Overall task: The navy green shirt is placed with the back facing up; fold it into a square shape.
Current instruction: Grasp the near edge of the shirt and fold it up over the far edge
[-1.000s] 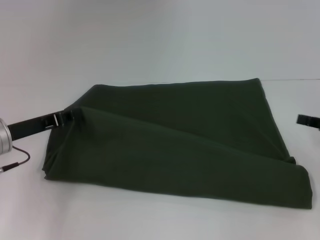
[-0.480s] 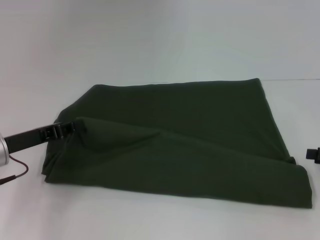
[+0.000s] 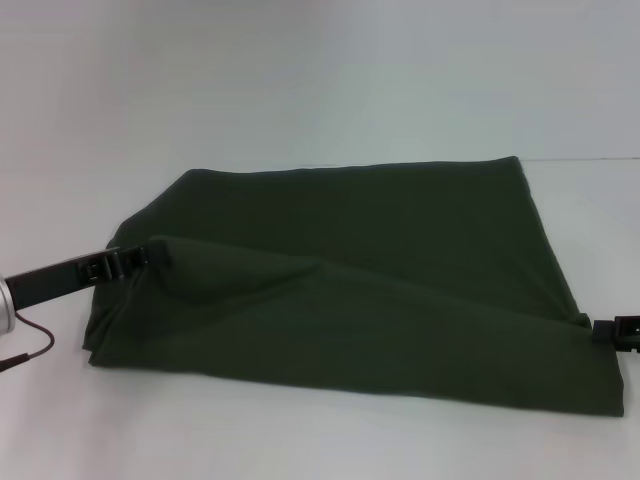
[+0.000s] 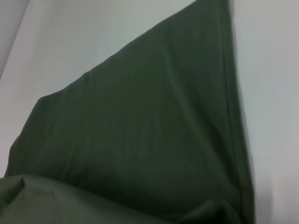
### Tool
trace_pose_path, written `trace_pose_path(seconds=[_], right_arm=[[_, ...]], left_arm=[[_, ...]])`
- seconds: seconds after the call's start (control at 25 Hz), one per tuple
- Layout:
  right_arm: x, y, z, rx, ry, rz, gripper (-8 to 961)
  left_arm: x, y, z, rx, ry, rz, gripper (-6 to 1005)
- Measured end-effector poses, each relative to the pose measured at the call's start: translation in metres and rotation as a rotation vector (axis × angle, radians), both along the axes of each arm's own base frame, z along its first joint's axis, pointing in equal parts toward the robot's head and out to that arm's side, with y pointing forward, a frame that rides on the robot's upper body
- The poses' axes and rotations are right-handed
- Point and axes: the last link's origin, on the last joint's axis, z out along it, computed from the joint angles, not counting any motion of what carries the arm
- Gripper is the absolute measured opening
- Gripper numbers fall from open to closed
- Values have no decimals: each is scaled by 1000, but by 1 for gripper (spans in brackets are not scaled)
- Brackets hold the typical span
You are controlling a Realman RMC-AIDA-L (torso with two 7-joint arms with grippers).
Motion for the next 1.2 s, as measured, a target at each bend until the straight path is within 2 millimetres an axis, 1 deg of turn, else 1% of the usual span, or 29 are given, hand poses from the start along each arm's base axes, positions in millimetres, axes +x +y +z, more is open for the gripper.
trace_pose_path(seconds=[0.28, 0.68, 0.96, 1.2], right_arm=[[-2, 0, -5, -9, 14, -4, 413], [-8, 8, -12, 4, 14, 4, 400], [-7, 6, -14, 3, 4, 13, 391], [-6, 5, -19, 5, -11, 32, 187]], left_arm=[[-1, 1, 1, 4, 6, 4, 1], [-1, 1, 0, 3, 9, 4, 1], [0, 2, 0, 3, 9, 1, 0], [0, 2, 1, 4, 10, 2, 1]])
